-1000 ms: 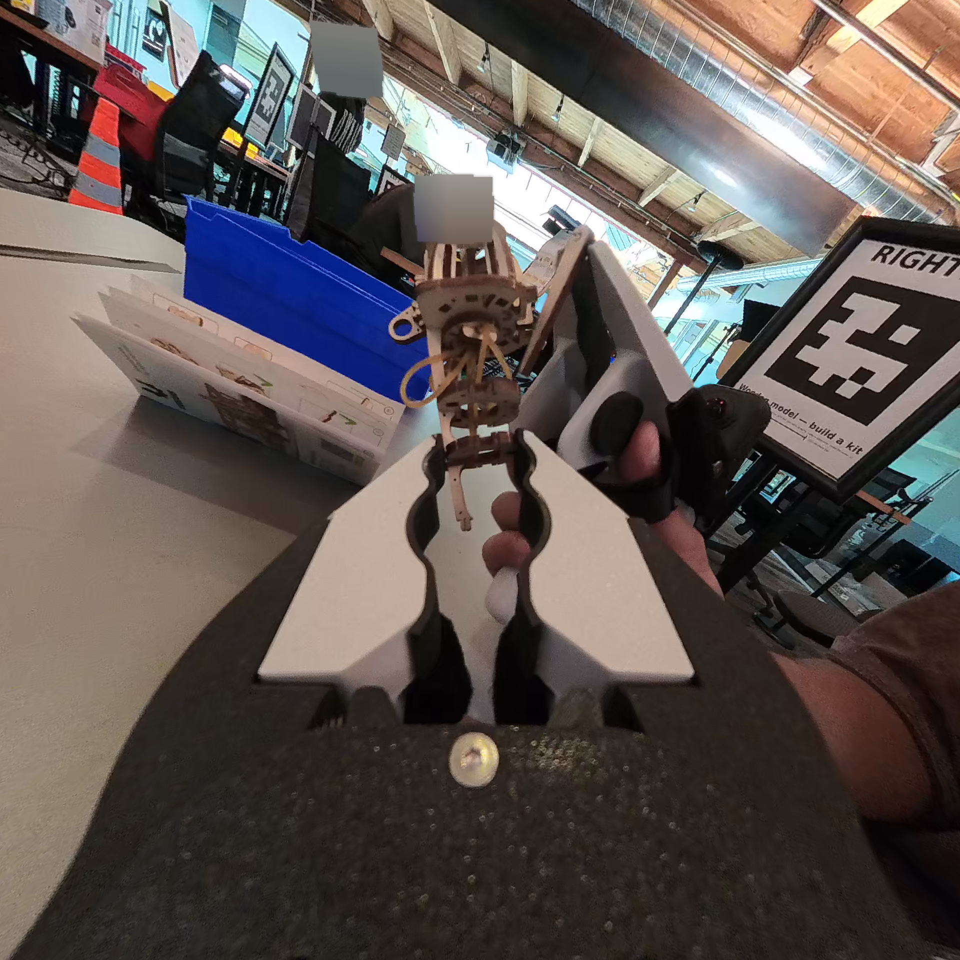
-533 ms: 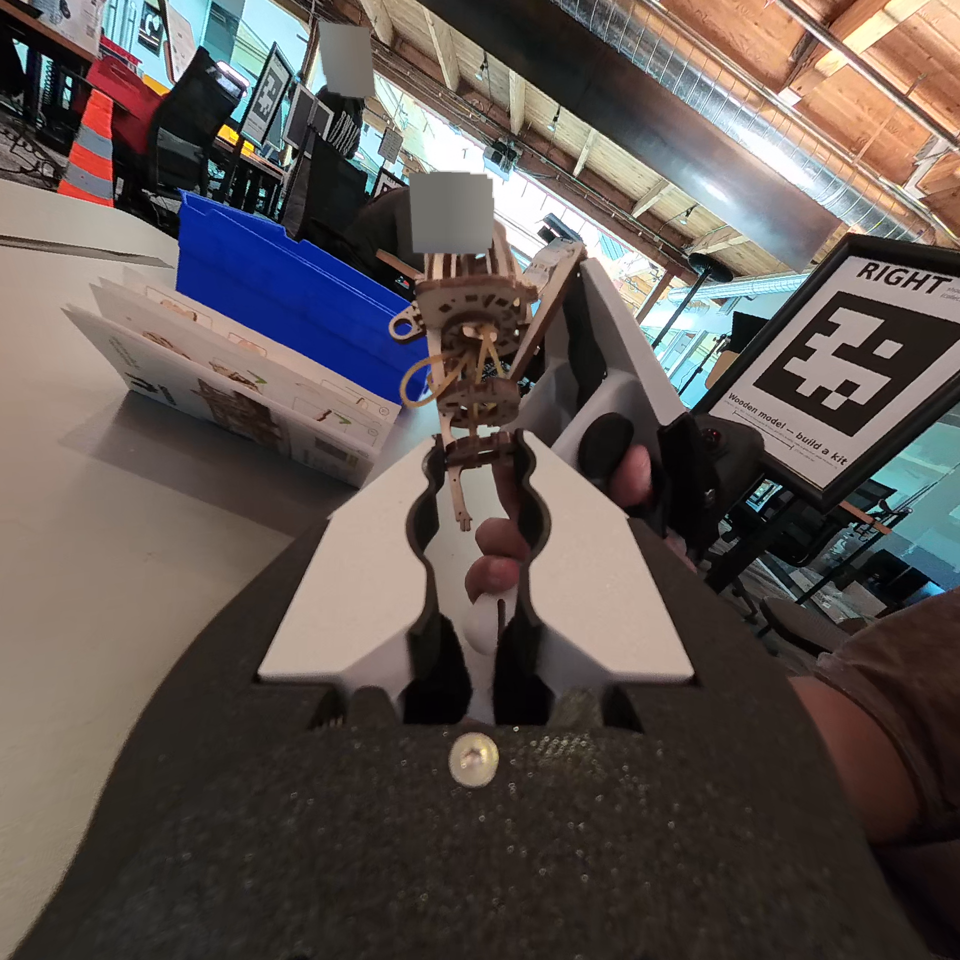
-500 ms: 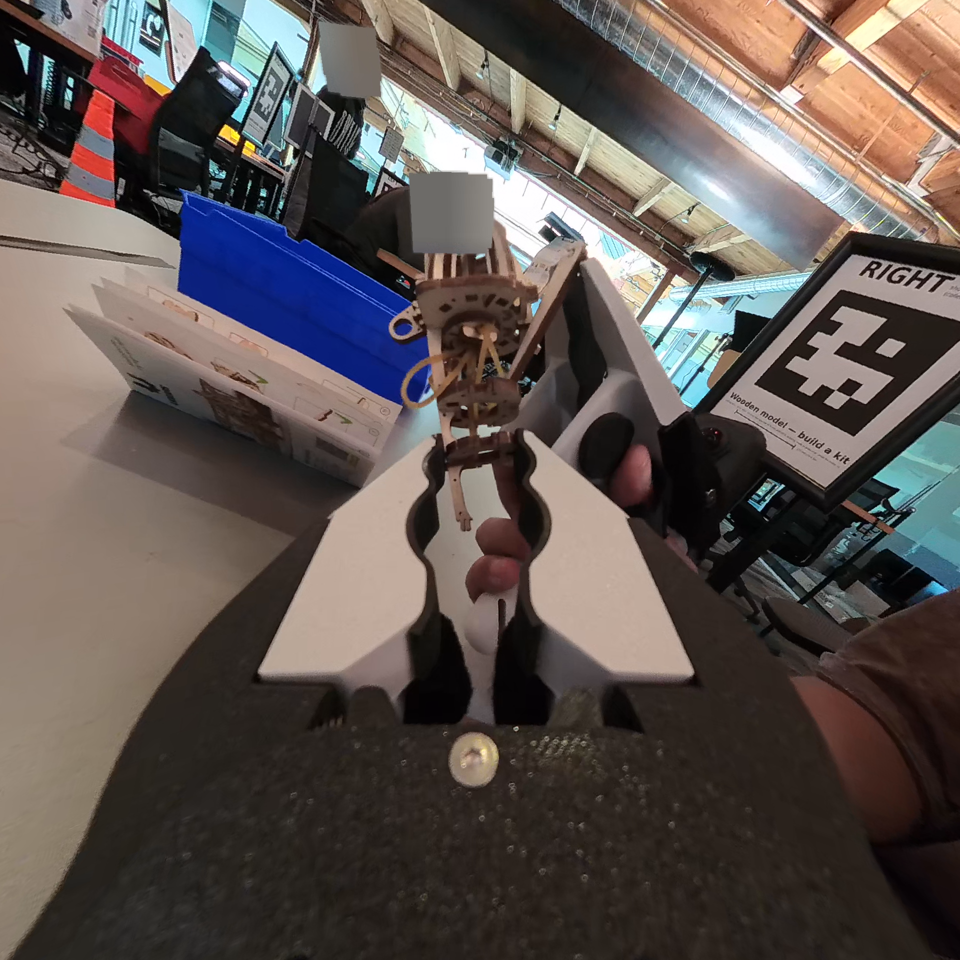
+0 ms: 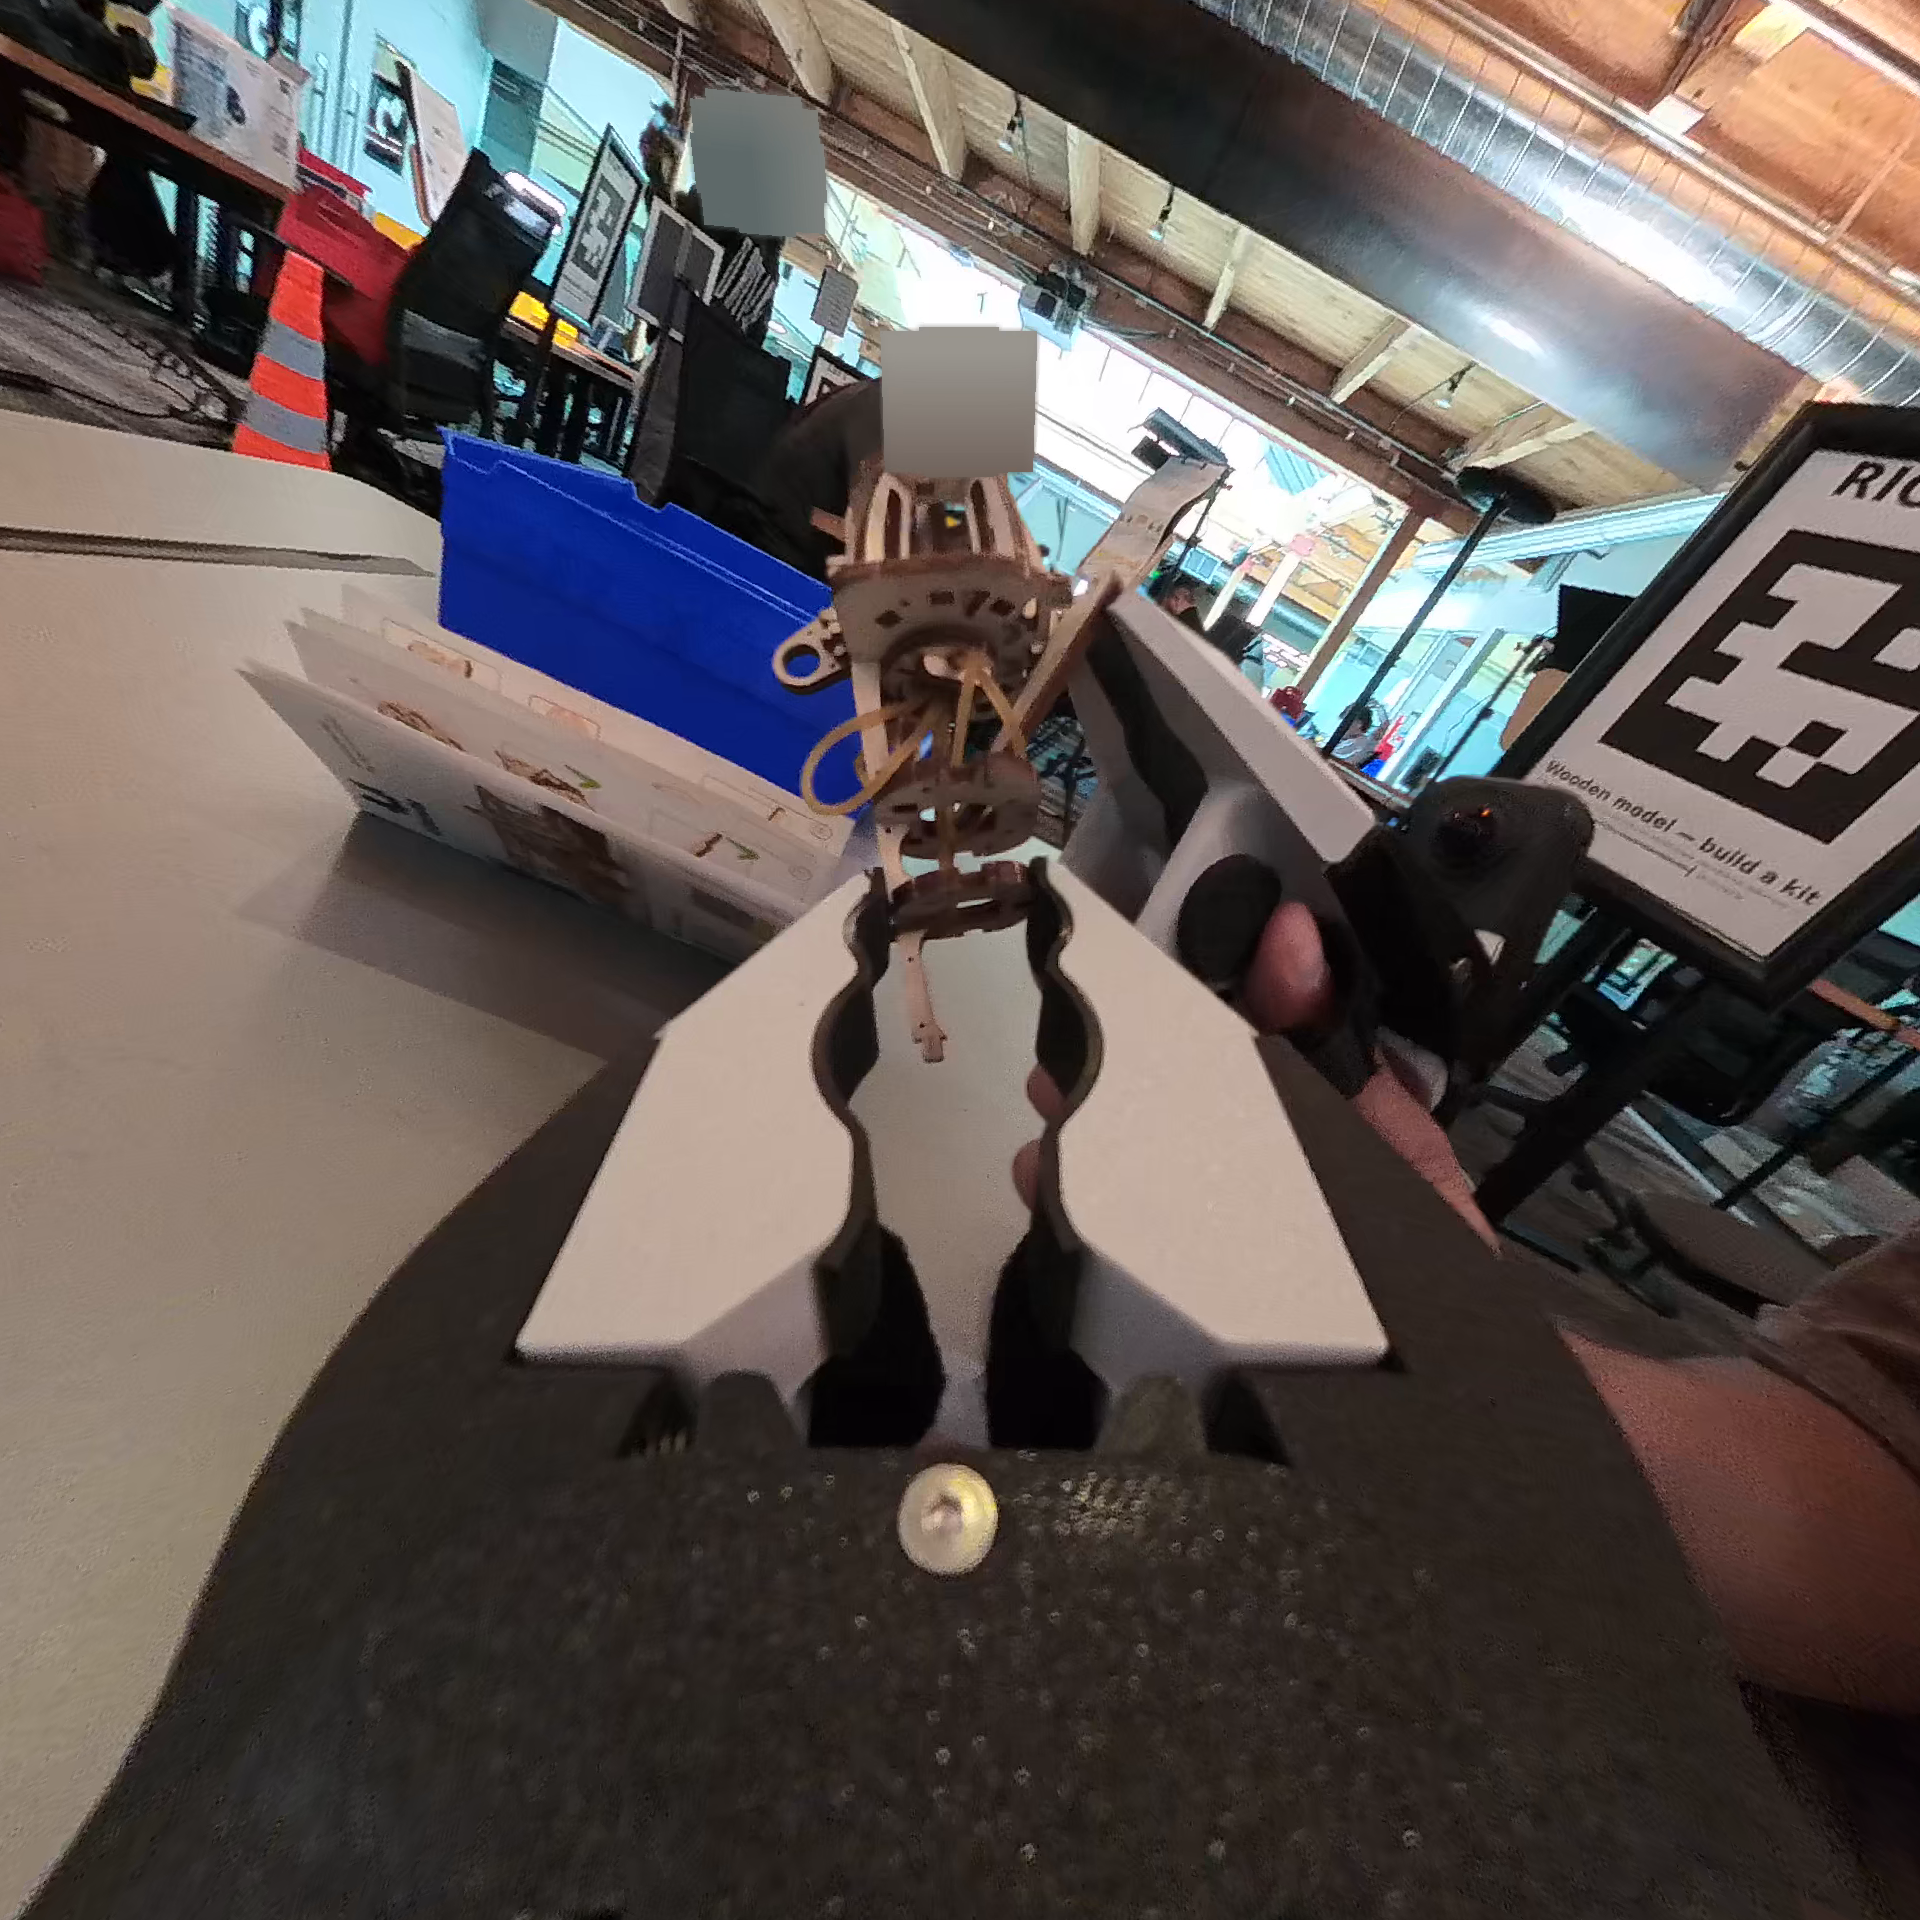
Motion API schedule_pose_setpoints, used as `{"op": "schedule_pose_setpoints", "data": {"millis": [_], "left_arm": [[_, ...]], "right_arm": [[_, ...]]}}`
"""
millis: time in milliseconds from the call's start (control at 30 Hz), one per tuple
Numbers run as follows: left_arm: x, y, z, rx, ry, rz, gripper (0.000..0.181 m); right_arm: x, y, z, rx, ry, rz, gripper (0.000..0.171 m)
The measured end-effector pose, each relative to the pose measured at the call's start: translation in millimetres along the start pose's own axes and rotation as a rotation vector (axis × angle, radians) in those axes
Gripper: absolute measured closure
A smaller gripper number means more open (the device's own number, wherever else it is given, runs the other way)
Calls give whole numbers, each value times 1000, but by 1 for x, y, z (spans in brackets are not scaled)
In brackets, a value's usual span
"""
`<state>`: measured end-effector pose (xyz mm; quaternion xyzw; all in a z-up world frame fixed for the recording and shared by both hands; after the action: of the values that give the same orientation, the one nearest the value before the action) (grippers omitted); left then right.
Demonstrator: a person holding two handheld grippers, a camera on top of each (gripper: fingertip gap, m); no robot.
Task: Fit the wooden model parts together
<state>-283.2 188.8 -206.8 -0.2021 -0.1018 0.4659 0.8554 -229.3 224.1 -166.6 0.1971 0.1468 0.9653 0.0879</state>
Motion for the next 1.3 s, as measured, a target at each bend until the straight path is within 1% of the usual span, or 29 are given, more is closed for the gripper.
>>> {"op": "schedule_pose_setpoints", "data": {"millis": [167,300,367,433,500,567,633,733,867,967,1067,1167,1200,1267,1300], "left_arm": [[-1,3,1,62,-2,66,158],[-3,6,2,60,-9,98,158],[-3,9,1,57,-6,111,158],[-3,8,1,71,-2,115,158],[-2,5,1,91,1,107,158],[-1,5,1,70,0,96,158],[-2,8,1,39,2,86,158],[-3,6,2,53,-3,83,158],[0,3,0,96,13,102,158],[-1,6,-1,85,21,108,158],[0,11,-3,92,44,144,158],[0,12,-3,97,47,148,158],[-1,13,-3,110,46,159,158],[0,14,-4,157,64,196,158],[1,13,-5,187,72,206,158]], "right_arm": [[-1,0,-2,36,63,-40,164],[-2,3,-9,-49,99,-92,164],[-3,1,-11,-36,117,-105,164],[-3,-2,-11,24,118,-107,164],[-5,-5,-9,139,107,-84,164],[-6,-8,-10,263,108,-52,164],[-7,-11,-12,318,119,-43,165],[-8,-11,-15,243,121,-64,164],[-6,-7,-20,210,148,-53,164],[-4,-11,-21,241,197,-27,164],[-3,-15,-24,346,256,7,164],[-4,-17,-24,442,321,60,164],[-5,-18,-24,437,346,59,164],[-4,-17,-27,337,419,22,165],[-4,-15,-30,276,468,10,171]]}}
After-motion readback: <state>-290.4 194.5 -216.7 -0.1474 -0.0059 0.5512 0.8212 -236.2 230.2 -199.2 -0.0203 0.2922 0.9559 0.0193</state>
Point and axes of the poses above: each gripper's, where its closed fingertips meet, x out along the fingers, z out of its top, y = z × x across the jaws, the point moved 4 cm from there along -x, back along the fingers, and after that the axes turned 7 degrees about y, right-handed, at the moved point
